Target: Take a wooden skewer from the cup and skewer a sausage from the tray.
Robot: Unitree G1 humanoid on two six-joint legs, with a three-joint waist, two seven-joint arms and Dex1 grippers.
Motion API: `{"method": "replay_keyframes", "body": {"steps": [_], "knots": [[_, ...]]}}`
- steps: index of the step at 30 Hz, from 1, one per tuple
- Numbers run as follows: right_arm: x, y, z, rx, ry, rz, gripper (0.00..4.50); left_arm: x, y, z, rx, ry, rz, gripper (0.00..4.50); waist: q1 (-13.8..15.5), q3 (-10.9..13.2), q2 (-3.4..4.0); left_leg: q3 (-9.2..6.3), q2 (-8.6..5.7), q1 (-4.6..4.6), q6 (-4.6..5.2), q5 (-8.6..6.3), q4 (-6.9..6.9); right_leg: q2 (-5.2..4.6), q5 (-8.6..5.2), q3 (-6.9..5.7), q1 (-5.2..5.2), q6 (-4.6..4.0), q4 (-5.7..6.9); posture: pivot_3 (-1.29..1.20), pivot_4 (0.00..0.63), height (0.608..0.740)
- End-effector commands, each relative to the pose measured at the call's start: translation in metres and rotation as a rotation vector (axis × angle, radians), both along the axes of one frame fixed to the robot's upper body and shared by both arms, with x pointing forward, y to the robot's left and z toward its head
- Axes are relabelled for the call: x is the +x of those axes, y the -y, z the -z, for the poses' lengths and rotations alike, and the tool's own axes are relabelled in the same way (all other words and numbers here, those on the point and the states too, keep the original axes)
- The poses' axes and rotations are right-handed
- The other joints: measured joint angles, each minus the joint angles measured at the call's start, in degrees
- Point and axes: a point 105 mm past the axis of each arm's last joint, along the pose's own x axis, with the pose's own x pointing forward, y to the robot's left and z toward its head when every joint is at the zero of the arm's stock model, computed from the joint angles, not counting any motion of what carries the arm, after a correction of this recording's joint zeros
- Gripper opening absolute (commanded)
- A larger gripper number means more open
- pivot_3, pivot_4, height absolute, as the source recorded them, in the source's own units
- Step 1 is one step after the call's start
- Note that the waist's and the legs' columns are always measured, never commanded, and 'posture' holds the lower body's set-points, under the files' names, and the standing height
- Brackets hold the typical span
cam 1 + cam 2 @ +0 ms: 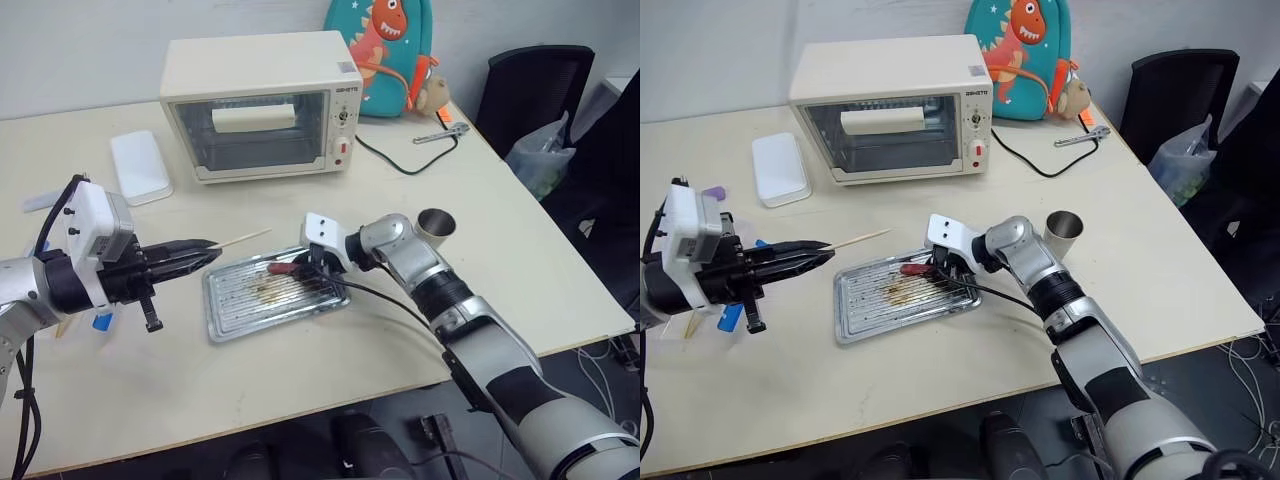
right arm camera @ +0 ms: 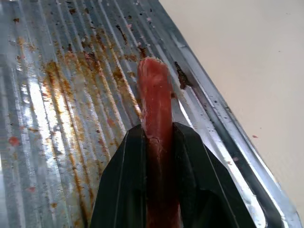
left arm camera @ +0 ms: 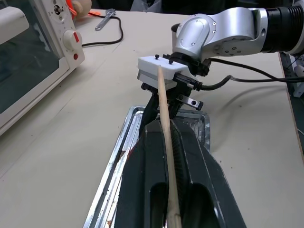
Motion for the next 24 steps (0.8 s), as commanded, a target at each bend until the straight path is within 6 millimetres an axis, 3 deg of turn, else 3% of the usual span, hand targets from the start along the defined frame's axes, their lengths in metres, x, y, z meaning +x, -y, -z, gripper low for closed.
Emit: {"method": "replay_keyframes", "body": {"steps": [1, 9, 15, 24], "knots": [[-0.009, 0.002, -0.033, 0.043, 0.057, -0.062, 0.77, 0.001, -0.002, -0.007, 0.015, 0.042, 0.001, 0.0, 0.07, 0.0, 0.0, -0.01, 0.0, 0.0, 0.0, 0.0, 0.0, 0.0, 0.0, -0.01, 0.0, 0.0, 0.0, 0.0, 0.15, 0.74], [-0.063, 0.051, -0.087, 0.001, 0.029, -0.256, 0.77, -0.004, -0.005, -0.002, 0.045, -0.013, 0.048, 0.0, 0.9, 0.0, 0.0, -0.14, -0.03, -0.07, -0.02, -0.03, 0.05, -0.04, 0.0, -0.08, 0.01, -0.01, -0.03, 0.0, 0.15, 0.74], [-0.091, 0.082, -0.123, -0.003, -0.026, -0.254, 0.77, -0.014, 0.015, 0.004, 0.038, -0.065, 0.175, 0.0, 0.95, 0.0, 0.0, -0.19, -0.05, -0.06, 0.01, -0.05, 0.03, -0.02, -0.02, -0.07, 0.05, -0.02, -0.33, 0.0, 0.15, 0.74], [-0.096, 0.082, -0.126, 0.031, -0.052, -0.188, 0.77, -0.012, 0.03, -0.001, 0.043, -0.053, 0.259, 0.0, 0.93, 0.0, 0.0, -0.25, -0.06, -0.06, 0.02, -0.05, 0.0, 0.04, -0.02, -0.02, 0.04, -0.03, -0.37, 0.0, 0.15, 0.74]]}}
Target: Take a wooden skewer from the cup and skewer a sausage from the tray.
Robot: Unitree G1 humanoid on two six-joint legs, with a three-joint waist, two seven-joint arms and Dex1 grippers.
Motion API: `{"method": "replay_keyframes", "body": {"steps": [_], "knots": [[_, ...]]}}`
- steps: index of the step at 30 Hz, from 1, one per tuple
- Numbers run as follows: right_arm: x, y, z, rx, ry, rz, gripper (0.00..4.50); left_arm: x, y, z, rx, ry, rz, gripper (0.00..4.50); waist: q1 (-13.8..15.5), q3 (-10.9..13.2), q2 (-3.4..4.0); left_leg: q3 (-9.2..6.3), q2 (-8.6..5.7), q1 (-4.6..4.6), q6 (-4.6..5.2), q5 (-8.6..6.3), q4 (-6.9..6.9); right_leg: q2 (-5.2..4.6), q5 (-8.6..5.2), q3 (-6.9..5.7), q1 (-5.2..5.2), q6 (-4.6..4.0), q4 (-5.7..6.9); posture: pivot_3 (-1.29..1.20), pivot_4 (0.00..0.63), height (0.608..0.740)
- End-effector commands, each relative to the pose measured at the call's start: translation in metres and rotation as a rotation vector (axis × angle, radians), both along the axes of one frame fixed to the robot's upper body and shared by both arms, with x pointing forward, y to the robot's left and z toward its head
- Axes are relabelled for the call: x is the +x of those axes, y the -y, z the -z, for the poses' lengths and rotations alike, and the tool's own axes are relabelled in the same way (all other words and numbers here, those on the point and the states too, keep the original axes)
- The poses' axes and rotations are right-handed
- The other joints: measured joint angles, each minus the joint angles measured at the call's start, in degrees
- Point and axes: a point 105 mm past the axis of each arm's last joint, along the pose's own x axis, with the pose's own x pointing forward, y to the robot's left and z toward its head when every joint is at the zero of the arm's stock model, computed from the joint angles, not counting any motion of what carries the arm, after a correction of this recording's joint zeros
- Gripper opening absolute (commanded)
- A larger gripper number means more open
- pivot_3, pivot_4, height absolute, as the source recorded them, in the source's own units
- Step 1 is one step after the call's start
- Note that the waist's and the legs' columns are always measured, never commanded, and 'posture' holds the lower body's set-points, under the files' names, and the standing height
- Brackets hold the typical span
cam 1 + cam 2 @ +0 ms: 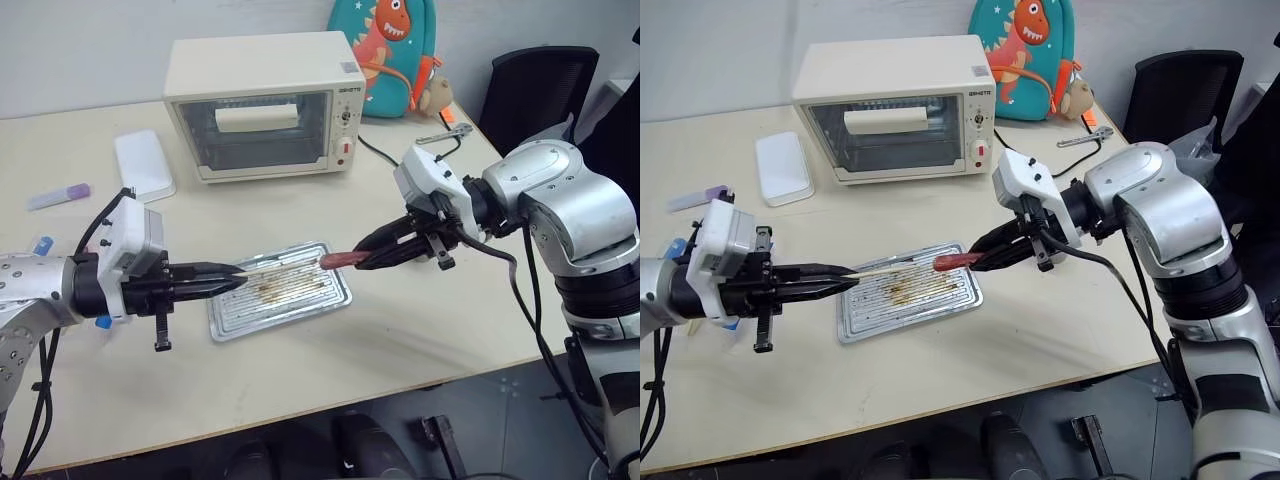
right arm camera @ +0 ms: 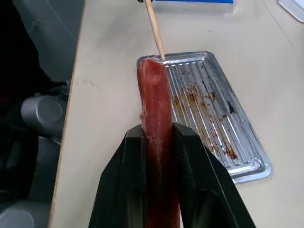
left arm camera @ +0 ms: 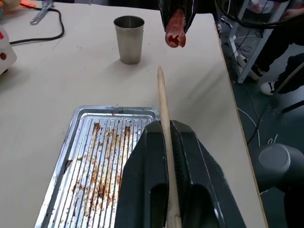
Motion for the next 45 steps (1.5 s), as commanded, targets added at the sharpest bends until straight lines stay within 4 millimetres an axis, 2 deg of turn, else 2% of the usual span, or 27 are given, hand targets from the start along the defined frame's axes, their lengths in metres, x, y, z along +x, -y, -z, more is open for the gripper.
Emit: {"method": "replay_keyframes", "body": {"steps": [1, 16, 34, 45], "knots": [[-0.003, 0.001, -0.01, 0.019, 0.056, 0.01, 0.77, 0.0, 0.004, -0.008, -0.008, 0.028, 0.032, 0.0, 0.01, 0.0, 0.0, 0.0, 0.0, 0.0, 0.0, 0.0, 0.0, 0.0, 0.0, 0.0, 0.0, 0.0, 0.0, 0.0, 0.15, 0.74], [0.001, 0.0, -0.005, 0.022, 0.07, 0.032, 0.77, -0.002, 0.005, -0.009, 0.004, 0.029, 0.053, 0.0, 0.12, 0.0, 0.0, 0.0, -0.01, -0.02, 0.0, 0.0, 0.04, -0.01, 0.0, 0.01, 0.0, 0.0, -0.01, 0.0, 0.15, 0.74], [-0.017, -0.007, -0.007, 0.033, 0.059, -0.025, 0.77, 0.006, 0.015, -0.008, 0.004, 0.046, 0.1, 0.0, 1.3, 0.0, 0.0, 0.0, -0.01, -0.02, 0.0, 0.0, 0.07, -0.01, 0.0, 0.01, 0.0, 0.0, -0.01, 0.0, 0.15, 0.74], [-0.002, 0.006, -0.004, 0.015, 0.071, 0.049, 0.77, 0.009, 0.004, -0.008, 0.031, 0.051, 0.071, 0.0, 1.55, 0.0, 0.0, 0.01, -0.03, -0.02, 0.01, 0.0, 0.11, -0.02, 0.0, 0.02, 0.0, 0.0, 0.02, 0.0, 0.15, 0.74]]}}
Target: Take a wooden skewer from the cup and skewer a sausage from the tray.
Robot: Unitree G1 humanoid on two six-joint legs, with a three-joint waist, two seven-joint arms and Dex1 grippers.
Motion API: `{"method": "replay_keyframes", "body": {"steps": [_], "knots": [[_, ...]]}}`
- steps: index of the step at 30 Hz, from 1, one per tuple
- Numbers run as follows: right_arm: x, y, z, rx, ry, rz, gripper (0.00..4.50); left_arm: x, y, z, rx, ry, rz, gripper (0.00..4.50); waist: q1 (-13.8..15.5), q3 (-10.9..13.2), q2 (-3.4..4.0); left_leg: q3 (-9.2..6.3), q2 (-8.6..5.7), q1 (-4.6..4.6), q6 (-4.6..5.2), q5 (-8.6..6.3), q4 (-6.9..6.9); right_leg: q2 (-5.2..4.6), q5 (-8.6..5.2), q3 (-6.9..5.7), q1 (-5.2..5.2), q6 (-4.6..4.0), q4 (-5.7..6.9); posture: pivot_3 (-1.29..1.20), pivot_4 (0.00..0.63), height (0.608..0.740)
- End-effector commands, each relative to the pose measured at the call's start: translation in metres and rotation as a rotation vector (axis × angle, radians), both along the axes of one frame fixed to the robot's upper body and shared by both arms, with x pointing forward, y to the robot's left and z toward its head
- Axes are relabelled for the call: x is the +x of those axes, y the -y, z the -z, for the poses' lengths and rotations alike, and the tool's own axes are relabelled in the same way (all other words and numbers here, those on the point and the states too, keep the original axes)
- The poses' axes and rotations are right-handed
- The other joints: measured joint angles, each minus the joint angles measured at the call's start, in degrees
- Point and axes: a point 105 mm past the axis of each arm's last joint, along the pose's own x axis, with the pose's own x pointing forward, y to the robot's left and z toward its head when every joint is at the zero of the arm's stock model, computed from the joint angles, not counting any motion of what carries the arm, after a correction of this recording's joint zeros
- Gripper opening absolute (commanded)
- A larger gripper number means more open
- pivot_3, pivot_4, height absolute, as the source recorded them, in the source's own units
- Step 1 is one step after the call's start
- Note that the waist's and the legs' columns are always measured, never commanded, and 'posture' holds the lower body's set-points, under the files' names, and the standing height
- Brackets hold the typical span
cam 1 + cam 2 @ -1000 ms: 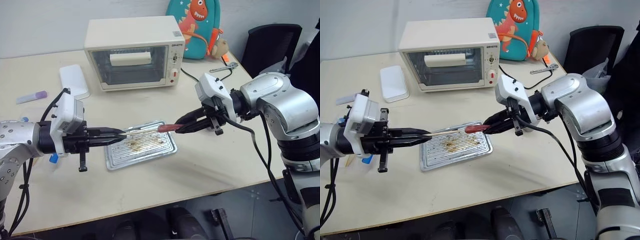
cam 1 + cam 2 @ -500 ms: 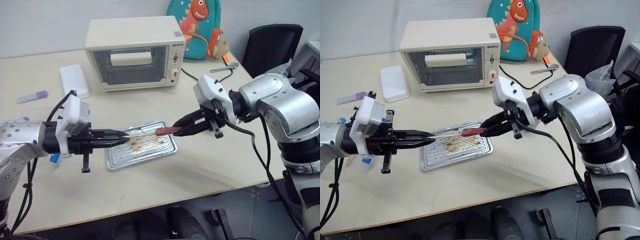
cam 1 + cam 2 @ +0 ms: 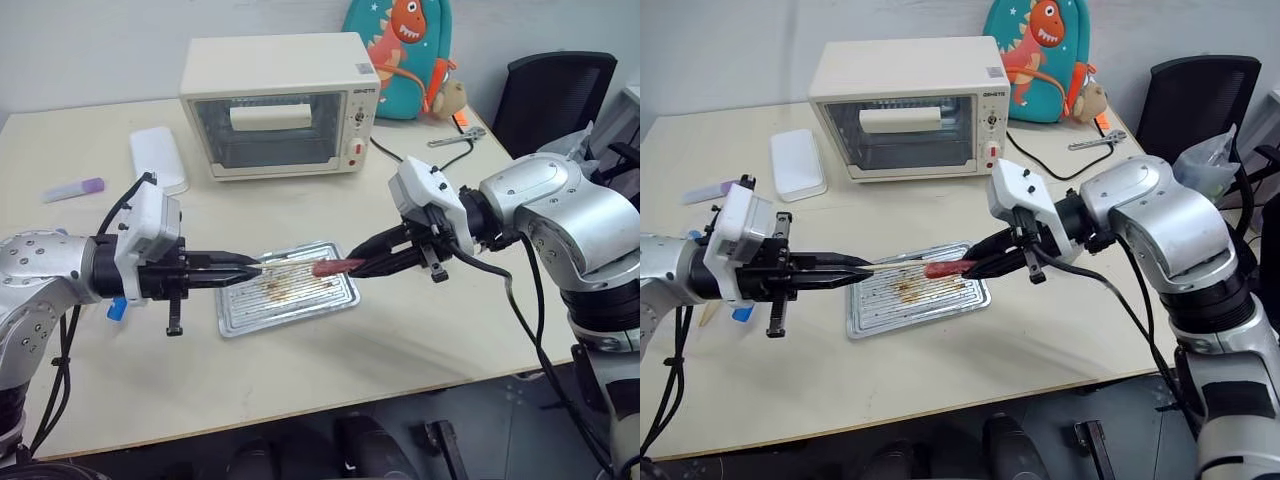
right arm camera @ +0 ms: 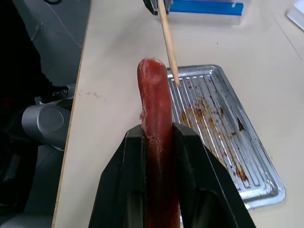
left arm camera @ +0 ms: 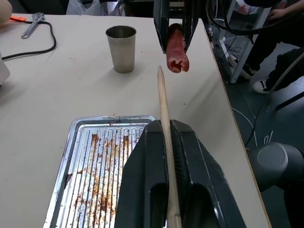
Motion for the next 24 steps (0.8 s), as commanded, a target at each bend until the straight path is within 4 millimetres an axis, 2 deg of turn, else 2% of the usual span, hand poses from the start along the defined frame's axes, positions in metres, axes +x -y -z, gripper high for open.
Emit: {"method": "replay_keyframes", "body": {"steps": [1, 13, 24], "knots": [[0.004, 0.009, -0.008, -0.001, 0.05, 0.023, 0.77, -0.001, -0.007, -0.008, 0.021, 0.047, -0.023, 0.0, -0.01, 0.0, 0.0, 0.0, 0.0, 0.0, 0.0, 0.0, 0.0, 0.01, 0.0, 0.0, 0.0, 0.0, 0.0, 0.0, 0.15, 0.74], [0.008, 0.011, 0.0, -0.009, 0.046, 0.031, 0.77, -0.001, -0.003, -0.014, 0.026, 0.067, -0.012, 0.0, 0.15, 0.0, 0.0, 0.0, 0.0, 0.0, 0.0, 0.0, 0.0, 0.01, 0.0, 0.0, 0.0, 0.0, 0.01, 0.0, 0.15, 0.74], [0.002, 0.005, -0.008, 0.013, 0.054, 0.007, 0.77, -0.001, 0.002, -0.011, 0.02, 0.059, 0.008, 0.0, 0.6, 0.0, 0.0, 0.0, 0.01, 0.0, 0.0, 0.0, 0.0, 0.01, 0.0, 0.0, 0.0, 0.0, 0.01, 0.0, 0.15, 0.74]]}}
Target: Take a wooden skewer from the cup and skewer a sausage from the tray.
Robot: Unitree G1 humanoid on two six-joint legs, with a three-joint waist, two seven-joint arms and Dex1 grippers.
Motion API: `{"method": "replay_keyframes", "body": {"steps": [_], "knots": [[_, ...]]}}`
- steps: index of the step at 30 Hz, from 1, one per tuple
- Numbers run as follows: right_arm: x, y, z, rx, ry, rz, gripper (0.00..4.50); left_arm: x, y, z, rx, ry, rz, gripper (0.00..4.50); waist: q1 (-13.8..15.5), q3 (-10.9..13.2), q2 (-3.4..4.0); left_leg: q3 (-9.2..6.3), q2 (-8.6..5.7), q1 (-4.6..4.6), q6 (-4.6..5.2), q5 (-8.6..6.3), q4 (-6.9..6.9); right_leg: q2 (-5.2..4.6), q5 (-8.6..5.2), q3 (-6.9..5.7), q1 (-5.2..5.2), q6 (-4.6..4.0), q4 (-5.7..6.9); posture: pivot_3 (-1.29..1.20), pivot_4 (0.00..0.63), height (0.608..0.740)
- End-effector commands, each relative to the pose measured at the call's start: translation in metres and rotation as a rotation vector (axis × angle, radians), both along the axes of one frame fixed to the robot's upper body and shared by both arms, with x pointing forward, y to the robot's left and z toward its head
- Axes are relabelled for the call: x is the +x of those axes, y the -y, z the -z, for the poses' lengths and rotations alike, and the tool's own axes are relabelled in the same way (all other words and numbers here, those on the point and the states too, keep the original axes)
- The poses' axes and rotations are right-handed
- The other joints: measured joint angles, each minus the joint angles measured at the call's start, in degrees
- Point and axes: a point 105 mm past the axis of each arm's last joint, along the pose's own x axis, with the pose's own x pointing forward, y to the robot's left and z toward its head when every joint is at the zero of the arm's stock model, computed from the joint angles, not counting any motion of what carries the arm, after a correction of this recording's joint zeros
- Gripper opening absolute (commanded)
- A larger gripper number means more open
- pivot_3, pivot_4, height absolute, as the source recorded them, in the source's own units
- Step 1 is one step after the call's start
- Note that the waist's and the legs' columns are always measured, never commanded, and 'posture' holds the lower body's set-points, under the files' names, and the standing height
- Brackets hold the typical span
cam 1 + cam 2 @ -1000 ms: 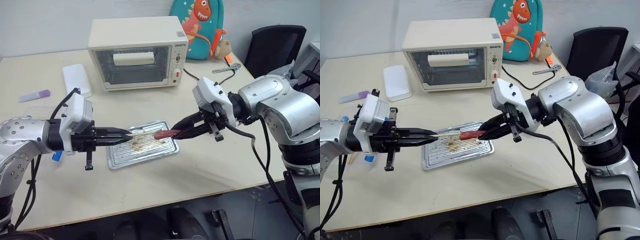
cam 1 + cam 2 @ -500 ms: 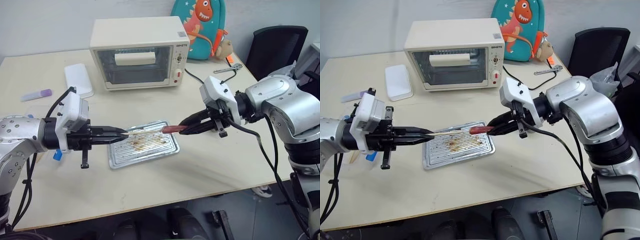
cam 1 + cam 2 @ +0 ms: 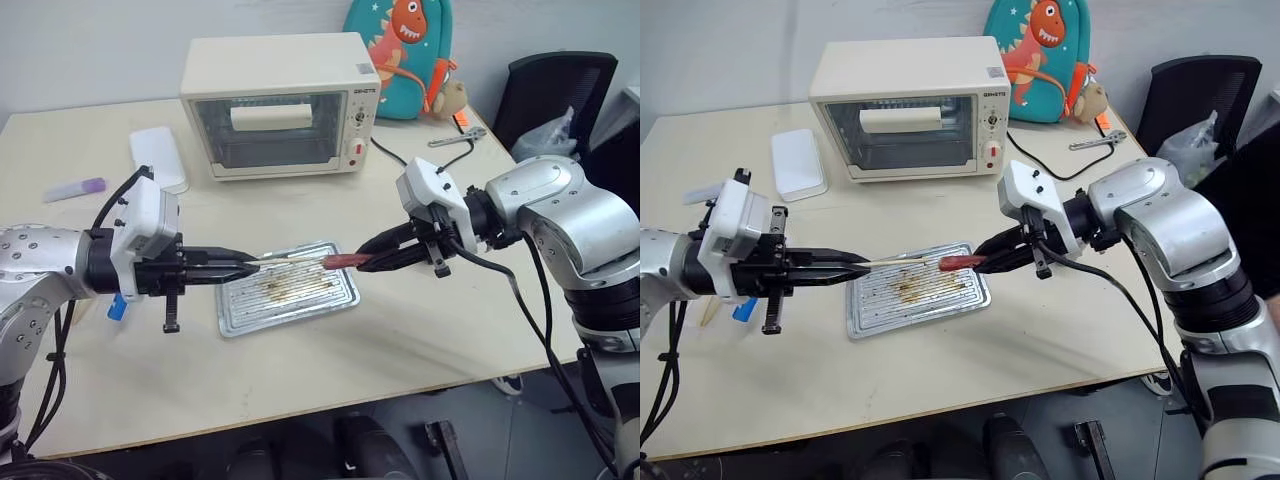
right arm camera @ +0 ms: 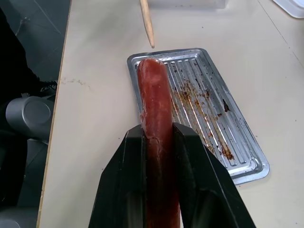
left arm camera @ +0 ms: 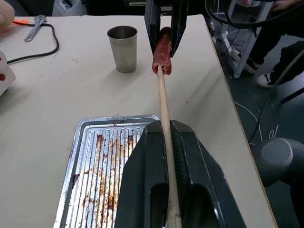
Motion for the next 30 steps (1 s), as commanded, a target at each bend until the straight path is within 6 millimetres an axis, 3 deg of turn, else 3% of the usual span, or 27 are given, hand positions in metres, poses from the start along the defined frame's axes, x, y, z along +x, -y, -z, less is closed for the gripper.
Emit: {"method": "replay_keyframes", "body": {"steps": [1, 30], "knots": [[-0.007, -0.0017, -0.0145, 0.022, 0.047, -0.027, 0.77, -0.0012, 0.0014, -0.0044, 0.0, 0.029, 0.01, 0.0, 0.06, 0.0, 0.0, 0.0, 0.0, 0.0, 0.0, 0.0, 0.0, 0.0, 0.0, 0.0, 0.0, 0.0, 0.0, 0.0, 0.15, 0.74], [-0.0075, -0.0037, -0.0186, 0.039, 0.043, -0.023, 0.77, -0.0001, 0.0042, -0.0038, -0.002, 0.028, 0.029, 0.0, 0.64, 0.0, 0.0, 0.0, -0.01, 0.0, 0.01, 0.0, 0.03, 0.0, 0.0, 0.0, 0.0, 0.0, 0.02, 0.0, 0.15, 0.74]]}}
